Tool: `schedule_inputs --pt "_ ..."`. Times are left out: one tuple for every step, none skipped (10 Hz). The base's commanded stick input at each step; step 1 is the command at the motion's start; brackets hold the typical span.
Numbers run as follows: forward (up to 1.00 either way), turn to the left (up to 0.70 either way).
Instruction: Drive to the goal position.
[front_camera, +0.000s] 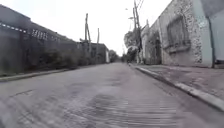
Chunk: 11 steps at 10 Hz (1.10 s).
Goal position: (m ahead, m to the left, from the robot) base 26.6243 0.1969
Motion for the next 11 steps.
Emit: schedule_inputs --pt "1.0 -0.39" --pt "1.0 -0.11" --pt "1.0 0.0" --pt "1.0 0.0" --pt "1.0 0.0" --pt "1.0 0.0" --pt "1.0 0.0" --pt "1.0 0.0" --pt "1.0 0.0" --pt "1.0 0.0" --pt "1.0 0.0"
